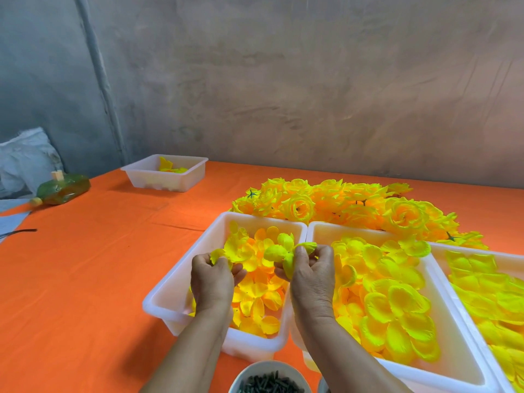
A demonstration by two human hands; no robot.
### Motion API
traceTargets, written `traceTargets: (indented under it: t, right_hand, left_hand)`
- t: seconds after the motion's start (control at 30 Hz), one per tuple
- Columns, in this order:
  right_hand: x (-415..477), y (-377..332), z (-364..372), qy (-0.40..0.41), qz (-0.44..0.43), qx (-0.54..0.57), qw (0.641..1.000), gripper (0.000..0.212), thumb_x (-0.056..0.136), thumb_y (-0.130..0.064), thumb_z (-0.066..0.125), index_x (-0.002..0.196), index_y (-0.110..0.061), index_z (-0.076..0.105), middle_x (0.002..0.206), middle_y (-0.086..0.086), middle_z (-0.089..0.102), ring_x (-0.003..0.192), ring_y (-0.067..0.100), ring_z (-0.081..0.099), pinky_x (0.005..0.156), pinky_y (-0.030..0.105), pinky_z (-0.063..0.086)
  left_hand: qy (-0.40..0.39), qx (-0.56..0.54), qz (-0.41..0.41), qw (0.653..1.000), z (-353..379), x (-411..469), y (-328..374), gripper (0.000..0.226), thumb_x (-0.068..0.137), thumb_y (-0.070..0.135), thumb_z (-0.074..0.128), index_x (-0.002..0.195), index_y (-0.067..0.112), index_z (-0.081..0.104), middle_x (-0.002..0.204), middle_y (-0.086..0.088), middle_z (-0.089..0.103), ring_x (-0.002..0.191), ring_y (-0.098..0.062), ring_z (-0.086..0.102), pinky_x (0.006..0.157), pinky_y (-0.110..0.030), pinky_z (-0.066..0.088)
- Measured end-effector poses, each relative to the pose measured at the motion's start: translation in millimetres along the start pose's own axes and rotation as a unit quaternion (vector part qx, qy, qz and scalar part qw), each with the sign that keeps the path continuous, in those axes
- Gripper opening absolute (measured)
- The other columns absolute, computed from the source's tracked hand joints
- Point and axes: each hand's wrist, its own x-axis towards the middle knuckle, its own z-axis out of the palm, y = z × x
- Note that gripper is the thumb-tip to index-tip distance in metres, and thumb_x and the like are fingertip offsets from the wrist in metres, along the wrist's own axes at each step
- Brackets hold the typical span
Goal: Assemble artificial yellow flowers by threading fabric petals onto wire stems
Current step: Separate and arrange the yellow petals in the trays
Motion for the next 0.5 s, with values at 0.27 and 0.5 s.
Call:
traceTargets:
  t: [0.27, 0.5]
  right_hand:
    - [-4.2, -1.9, 0.5, -0.05, -0.017, 0.0, 0.999, 0.029, 0.087, -0.001, 0.064, 0.096, -0.028, 0.057, 0.07, 0.014, 0.064, 0.065, 0.018, 0.066, 0.055, 0.024, 0.055]
    - [-0.6, 2.9, 0.1, -0.044, 0.01, -0.015, 0.999, 0.009, 0.094, -0.018, 0.061, 0.085, -0.019, 0.061, 0.073, 0.008, 0.063, 0.067, 0.025, 0.061, 0.058, 0.037, 0.051]
  left_hand:
    - [-0.047, 0.012, 0.019, 0.999, 1.7, -2.0, -3.5, 0.024, 0.093, -0.008, 0.051, 0.113, 0.005, 0.045, 0.099, -0.017, 0.059, 0.055, -0.014, 0.071, 0.049, -0.023, 0.055]
    - [-0.077, -0.001, -0.005, 0.997, -1.2, -0.3, -3.0, 0.017, 0.091, -0.004, 0.057, 0.105, 0.003, 0.062, 0.093, -0.013, 0.069, 0.066, -0.018, 0.074, 0.054, -0.028, 0.058]
